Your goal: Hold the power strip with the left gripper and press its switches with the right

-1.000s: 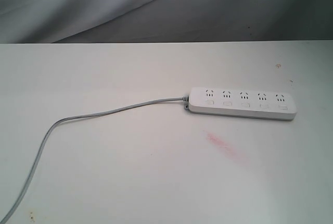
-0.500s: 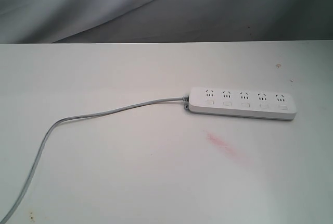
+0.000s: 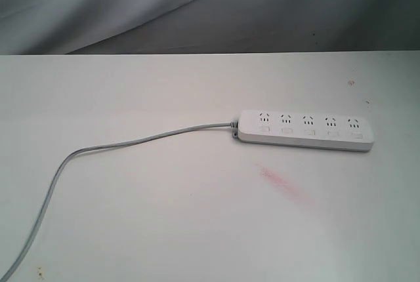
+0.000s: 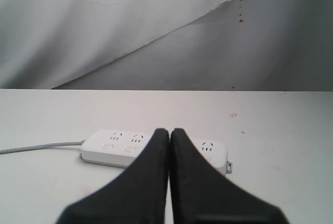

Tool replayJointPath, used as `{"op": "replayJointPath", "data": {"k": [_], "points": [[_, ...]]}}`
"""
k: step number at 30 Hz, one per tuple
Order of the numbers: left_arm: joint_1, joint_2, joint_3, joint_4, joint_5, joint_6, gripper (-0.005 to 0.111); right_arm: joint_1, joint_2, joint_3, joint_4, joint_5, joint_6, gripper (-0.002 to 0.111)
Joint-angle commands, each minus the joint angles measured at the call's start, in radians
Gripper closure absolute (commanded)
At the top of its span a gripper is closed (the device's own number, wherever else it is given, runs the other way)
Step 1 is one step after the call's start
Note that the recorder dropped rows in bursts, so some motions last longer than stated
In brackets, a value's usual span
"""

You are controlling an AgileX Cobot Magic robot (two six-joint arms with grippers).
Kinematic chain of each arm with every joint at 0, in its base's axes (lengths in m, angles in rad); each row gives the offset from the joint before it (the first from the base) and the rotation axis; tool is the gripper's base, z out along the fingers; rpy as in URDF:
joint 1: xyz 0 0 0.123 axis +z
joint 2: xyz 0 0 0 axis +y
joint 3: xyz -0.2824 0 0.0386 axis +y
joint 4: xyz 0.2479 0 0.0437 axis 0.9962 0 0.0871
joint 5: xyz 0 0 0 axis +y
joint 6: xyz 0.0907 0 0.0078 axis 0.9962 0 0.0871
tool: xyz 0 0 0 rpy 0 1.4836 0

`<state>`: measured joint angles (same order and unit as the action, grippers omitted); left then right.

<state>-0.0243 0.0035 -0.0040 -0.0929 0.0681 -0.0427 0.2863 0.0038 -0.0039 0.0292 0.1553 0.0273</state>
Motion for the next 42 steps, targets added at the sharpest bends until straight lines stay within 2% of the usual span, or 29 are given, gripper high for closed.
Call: {"op": "replayJointPath", "data": {"k": [1, 25, 37, 42], "points": [[0.003, -0.003, 0.004, -0.002, -0.011, 0.002, 0.107, -0.006, -0.004, 0.004, 0.016, -0.012, -0.027, 0.108], [0.003, -0.003, 0.004, -0.002, -0.011, 0.002, 0.107, -0.012, -0.004, 0.004, 0.016, -0.016, -0.050, 0.108], [0.003, -0.003, 0.004, -0.002, -0.011, 0.002, 0.107, -0.162, -0.004, 0.004, 0.016, -0.016, -0.050, 0.108], [0.003, -0.003, 0.004, -0.002, -0.011, 0.002, 0.107, -0.180, -0.004, 0.004, 0.016, -0.016, -0.050, 0.108]]}}
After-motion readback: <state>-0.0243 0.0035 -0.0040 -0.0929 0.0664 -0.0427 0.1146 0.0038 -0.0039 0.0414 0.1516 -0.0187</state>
